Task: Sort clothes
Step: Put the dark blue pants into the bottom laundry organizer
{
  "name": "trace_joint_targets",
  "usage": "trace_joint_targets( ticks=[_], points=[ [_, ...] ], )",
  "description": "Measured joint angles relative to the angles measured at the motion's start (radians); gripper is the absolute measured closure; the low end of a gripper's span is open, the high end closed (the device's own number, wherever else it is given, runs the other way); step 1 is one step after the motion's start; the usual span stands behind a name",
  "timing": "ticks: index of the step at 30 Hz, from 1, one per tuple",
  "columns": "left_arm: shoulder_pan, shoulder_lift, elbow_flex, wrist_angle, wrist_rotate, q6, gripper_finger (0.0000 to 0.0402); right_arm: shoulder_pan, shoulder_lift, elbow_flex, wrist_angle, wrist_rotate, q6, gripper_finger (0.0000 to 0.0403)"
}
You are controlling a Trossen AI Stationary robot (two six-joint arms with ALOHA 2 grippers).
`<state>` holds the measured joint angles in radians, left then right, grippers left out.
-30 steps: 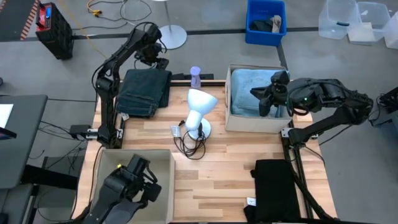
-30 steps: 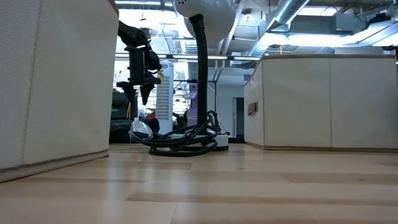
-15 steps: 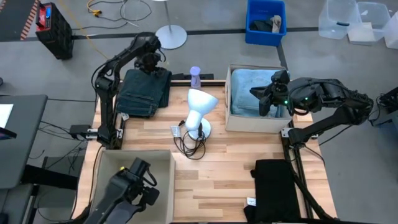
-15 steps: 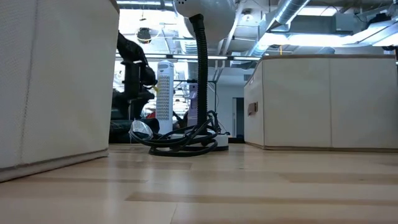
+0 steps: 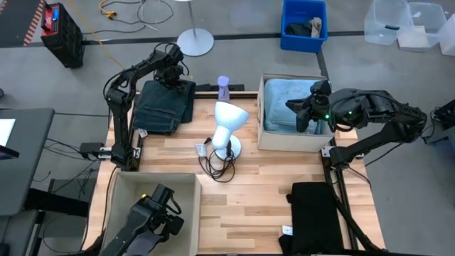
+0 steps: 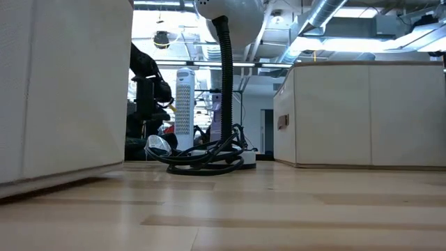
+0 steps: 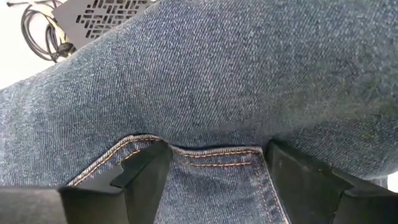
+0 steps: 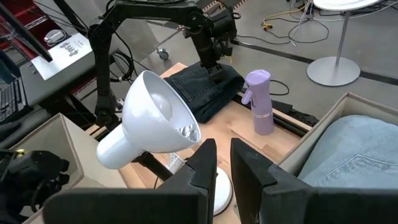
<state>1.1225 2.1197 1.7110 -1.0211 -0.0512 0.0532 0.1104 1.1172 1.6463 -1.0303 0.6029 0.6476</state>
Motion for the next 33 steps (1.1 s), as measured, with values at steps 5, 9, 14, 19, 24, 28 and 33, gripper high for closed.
trace_joint_targets(
  ticks=[5, 9, 14, 19, 24, 28, 33],
  points=[
    [0.0, 0.0, -0.039, 0.035, 0.0, 0.011, 0.0134, -0.013, 0.0, 0.0, 0.0, -0.001, 0.005, 0.034],
    [-0.001, -0.001, -0.071, 0.062, 0.0, 0.02, 0.0134, -0.023, 0.0, 0.0, 0.0, -0.001, 0.008, 0.034],
    [-0.001, -0.002, -0.075, 0.067, -0.002, 0.021, 0.0147, -0.028, 0.0, 0.0, 0.0, -0.001, 0.008, 0.034],
    [0.004, -0.002, -0.075, 0.067, 0.001, 0.016, 0.0202, -0.028, 0.0, 0.0, 0.0, -0.001, 0.008, 0.034],
    [0.007, -0.005, -0.075, 0.06, 0.016, 0.014, 0.0261, -0.028, 0.0, 0.0, 0.0, -0.001, 0.008, 0.034],
    [0.021, -0.007, -0.075, 0.055, 0.048, 0.015, 0.0303, -0.028, 0.0, 0.0, 0.0, -0.001, 0.008, 0.034],
    [0.047, -0.007, -0.064, 0.032, 0.118, 0.024, 0.0368, -0.028, 0.0, 0.0, -0.001, -0.001, 0.005, 0.034]
  ],
)
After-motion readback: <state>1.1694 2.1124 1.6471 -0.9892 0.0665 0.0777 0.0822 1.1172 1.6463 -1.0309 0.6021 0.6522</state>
